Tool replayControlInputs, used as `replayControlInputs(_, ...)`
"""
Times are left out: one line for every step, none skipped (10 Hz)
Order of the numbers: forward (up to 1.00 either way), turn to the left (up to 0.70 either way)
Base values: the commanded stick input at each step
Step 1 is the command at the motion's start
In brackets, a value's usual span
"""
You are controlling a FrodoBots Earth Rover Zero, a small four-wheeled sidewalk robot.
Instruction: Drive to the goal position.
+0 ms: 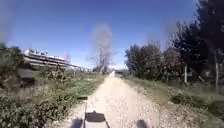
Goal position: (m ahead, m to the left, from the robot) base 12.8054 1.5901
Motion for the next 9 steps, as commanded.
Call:
replayControlInputs(0.50,0.00)
replayControlInputs(0.50,0.00)
replayControlInputs(0.50,0.00)
replayControlInputs(0.50,0.00)
replayControlInputs(0.50,0.00)
replayControlInputs(0.50,0.00)
replayControlInputs(0.50,0.00)
replayControlInputs(0.50,0.00)
replayControlInputs(0.50,0.00)
